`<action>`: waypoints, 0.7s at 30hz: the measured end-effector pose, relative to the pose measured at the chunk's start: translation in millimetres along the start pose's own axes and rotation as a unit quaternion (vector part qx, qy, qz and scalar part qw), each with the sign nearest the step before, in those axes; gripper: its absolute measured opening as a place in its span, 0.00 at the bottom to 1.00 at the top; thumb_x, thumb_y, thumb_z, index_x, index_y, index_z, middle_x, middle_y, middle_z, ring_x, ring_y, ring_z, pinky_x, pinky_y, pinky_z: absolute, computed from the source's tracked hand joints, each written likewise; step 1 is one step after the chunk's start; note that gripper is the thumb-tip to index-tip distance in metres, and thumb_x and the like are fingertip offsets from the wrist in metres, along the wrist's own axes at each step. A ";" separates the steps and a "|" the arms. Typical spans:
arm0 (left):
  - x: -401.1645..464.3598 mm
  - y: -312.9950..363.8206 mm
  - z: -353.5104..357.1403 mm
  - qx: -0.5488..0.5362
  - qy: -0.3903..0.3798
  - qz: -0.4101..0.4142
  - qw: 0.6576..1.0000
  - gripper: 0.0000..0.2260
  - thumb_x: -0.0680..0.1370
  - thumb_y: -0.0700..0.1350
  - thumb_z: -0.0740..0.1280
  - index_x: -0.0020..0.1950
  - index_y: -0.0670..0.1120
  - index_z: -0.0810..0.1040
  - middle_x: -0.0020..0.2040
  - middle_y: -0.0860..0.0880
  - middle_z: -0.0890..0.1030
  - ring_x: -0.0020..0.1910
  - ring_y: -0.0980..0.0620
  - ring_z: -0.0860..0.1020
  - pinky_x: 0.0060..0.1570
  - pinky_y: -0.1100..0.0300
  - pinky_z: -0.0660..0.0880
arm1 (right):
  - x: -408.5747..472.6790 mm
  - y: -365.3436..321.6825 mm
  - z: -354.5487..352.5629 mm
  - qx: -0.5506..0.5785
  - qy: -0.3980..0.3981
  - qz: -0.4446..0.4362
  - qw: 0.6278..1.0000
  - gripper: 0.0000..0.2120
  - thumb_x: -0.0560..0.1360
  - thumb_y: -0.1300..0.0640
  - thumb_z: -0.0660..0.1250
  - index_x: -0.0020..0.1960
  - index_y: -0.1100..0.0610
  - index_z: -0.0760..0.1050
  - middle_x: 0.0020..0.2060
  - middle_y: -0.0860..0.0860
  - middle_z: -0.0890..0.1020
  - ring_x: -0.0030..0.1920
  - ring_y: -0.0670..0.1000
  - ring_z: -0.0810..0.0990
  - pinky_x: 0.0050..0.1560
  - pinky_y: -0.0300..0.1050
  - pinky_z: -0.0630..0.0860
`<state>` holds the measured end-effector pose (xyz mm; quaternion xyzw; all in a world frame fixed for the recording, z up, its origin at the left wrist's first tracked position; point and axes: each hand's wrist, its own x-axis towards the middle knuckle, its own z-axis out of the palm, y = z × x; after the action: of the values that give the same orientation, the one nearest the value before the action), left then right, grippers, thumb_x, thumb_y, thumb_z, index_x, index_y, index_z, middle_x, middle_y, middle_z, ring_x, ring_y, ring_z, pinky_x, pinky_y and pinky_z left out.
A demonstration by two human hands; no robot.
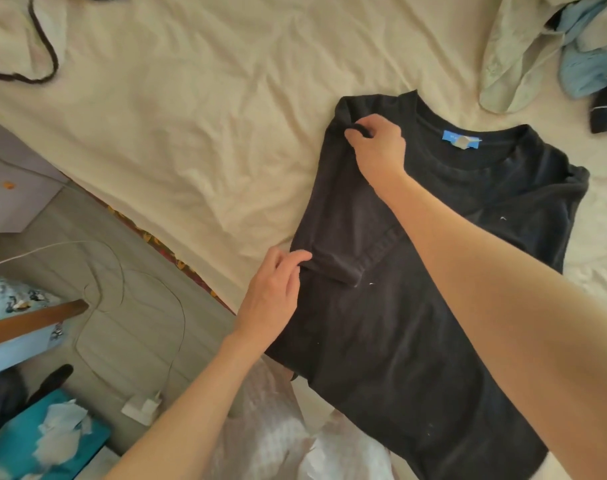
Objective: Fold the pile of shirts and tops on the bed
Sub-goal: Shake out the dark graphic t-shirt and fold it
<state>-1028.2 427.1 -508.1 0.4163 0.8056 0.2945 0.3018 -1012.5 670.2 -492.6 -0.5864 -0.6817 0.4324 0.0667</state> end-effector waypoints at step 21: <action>-39.6 -28.6 -0.9 -0.089 -0.088 -0.231 0.965 0.05 0.79 0.41 0.62 0.51 0.41 0.74 0.45 0.48 0.78 0.46 0.50 0.75 0.45 0.61 0.68 | -219.5 128.7 11.9 -0.314 -0.127 -0.130 0.932 0.27 0.78 0.50 0.63 0.74 0.52 0.61 0.75 0.55 0.58 0.76 0.57 0.53 0.74 0.60 0.51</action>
<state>-1024.3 379.6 -518.8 0.2145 0.8205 0.2498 0.4673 -857.5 468.1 -494.5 -0.4236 -0.8558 0.2548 -0.1526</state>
